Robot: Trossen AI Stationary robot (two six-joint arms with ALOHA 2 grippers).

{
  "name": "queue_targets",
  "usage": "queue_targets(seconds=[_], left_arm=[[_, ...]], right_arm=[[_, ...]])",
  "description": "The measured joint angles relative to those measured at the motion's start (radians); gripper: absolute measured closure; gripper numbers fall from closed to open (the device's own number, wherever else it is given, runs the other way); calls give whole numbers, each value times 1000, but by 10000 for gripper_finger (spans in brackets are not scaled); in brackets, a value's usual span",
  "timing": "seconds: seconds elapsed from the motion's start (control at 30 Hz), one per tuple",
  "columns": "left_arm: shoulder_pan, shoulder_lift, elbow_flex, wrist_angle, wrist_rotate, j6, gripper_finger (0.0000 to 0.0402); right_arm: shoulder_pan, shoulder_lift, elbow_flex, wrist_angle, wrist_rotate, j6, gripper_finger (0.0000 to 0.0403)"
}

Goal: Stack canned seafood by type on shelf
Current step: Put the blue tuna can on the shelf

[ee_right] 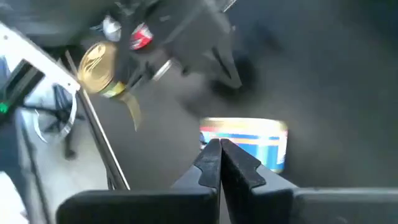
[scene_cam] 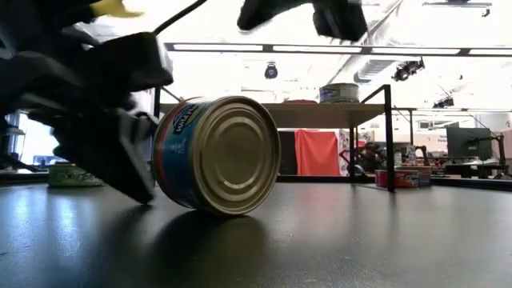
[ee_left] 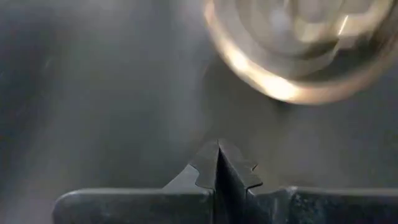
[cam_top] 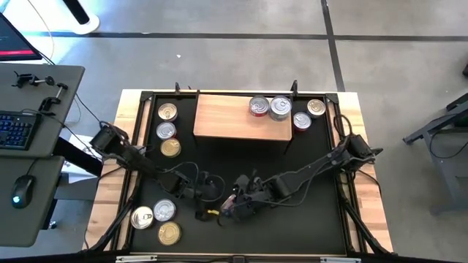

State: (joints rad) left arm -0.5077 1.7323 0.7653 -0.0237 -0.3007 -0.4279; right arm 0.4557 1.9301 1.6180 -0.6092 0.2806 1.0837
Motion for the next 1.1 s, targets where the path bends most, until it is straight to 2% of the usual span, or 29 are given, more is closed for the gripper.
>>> queue_targets(seconds=[0.17, 0.27, 0.37, 0.53, 0.63, 0.7, 0.83, 1.1], left_arm=[[-26, -138, -3, -180, -54, -8, 401], [-52, -231, -2, -238, -89, -37, 401], [-91, -330, -2, -260, -135, -110, 401], [-185, -450, -1, -226, -234, -252, 401], [-248, -488, -1, -171, -308, -300, 401], [-286, -500, -1, -122, -353, -304, 401], [-339, -504, -1, 12, -418, -301, 401], [-373, -504, 0, 158, -513, -268, 401]], right_arm=[[-21, 0, 128, -71, -38, -319, 396], [-57, 0, 176, -71, -115, -492, 365], [-93, 0, 185, -86, -201, -597, 305], [-128, 13, 185, -173, -317, -717, 172], [-132, 43, 184, -192, -346, -818, 102], [-130, 64, 184, -188, -355, -891, 71], [-129, 110, 184, -188, -360, -1042, 51], [-130, 186, 184, -183, -365, -1167, 50]])
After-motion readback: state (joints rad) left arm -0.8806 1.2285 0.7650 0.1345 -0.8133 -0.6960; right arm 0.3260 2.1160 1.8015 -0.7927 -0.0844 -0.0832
